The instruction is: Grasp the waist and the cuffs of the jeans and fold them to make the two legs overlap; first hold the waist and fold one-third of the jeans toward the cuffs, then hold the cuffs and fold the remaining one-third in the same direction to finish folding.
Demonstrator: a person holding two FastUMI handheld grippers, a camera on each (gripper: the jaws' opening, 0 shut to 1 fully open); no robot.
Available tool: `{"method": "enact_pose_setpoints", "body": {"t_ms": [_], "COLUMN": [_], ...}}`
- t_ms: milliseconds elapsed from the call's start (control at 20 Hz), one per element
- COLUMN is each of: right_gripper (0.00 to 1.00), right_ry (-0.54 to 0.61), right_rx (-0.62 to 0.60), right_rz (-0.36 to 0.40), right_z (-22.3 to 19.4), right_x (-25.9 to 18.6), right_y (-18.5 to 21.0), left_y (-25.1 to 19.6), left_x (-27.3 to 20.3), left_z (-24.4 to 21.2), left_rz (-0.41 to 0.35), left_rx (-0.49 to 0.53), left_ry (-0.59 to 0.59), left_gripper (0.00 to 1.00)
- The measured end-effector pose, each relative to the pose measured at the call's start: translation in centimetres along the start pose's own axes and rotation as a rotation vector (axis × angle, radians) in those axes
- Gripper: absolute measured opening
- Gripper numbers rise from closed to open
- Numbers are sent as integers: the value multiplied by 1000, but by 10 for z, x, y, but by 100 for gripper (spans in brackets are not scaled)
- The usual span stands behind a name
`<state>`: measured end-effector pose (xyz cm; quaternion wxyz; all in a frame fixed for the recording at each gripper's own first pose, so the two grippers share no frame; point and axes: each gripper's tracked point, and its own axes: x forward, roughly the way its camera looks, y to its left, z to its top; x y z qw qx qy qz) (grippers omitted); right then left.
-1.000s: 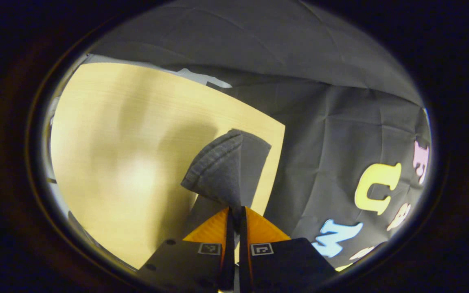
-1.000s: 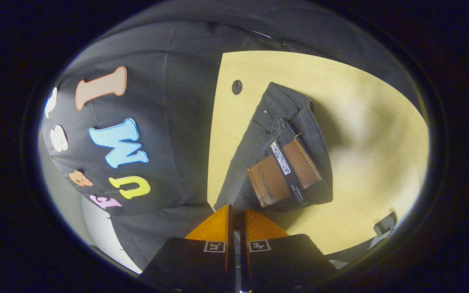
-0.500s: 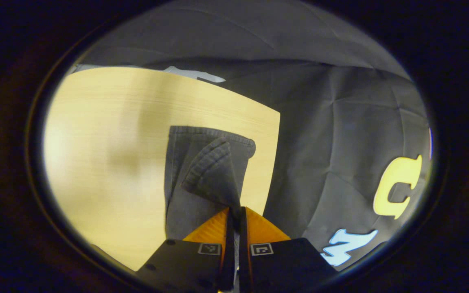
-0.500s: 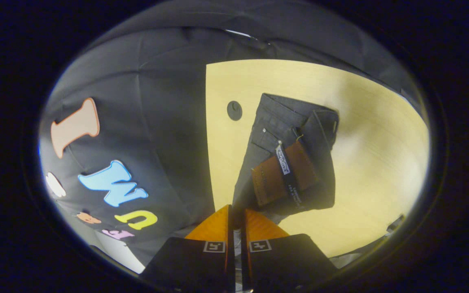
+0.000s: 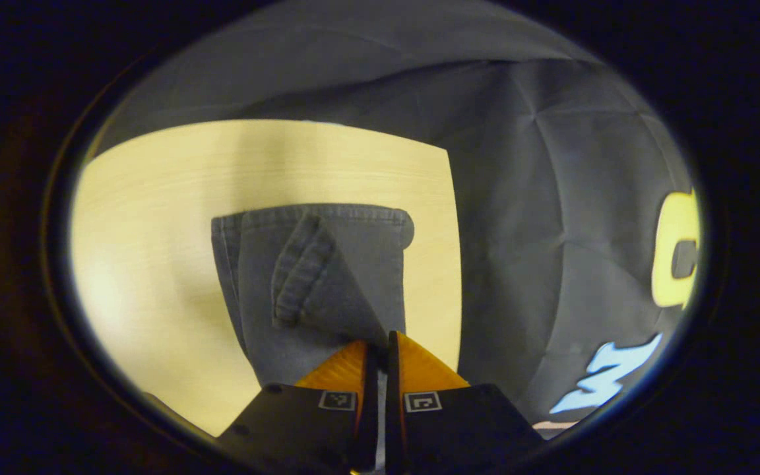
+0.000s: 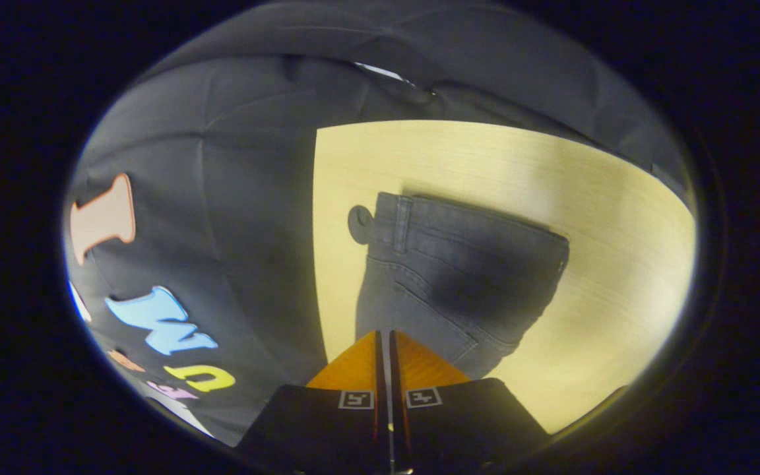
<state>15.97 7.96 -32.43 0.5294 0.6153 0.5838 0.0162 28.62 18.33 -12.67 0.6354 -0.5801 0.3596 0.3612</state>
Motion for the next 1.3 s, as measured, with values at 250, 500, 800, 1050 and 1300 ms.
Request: {"method": "enact_pose_setpoints", "body": {"t_ms": [250, 500, 800, 1050, 1300], "right_gripper": [1, 40, 65, 81, 82], "right_ry": [-105, -277, -475, -510, -532], "right_rx": [-140, -243, -224, -167, -143], "right_rz": [-59, -98, -175, -208, -238], "right_z": [-4, 2, 12, 10, 21], "right_x": [9, -8, -36, -20, 6], "right_y": [-1, -1, -29, -54, -62], "left_y": [-32, -37, -40, -35, -43], "left_x": [-21, -37, -63, -78, -94], "left_z": [-10, -7, -21, -39, -47], "left_rz": [14, 30, 19, 18, -19], "left_rx": [244, 447, 571, 666, 740], "left_ry": [-32, -107, -167, -209, -292], "left_gripper": [44, 92, 94, 98, 99]}}
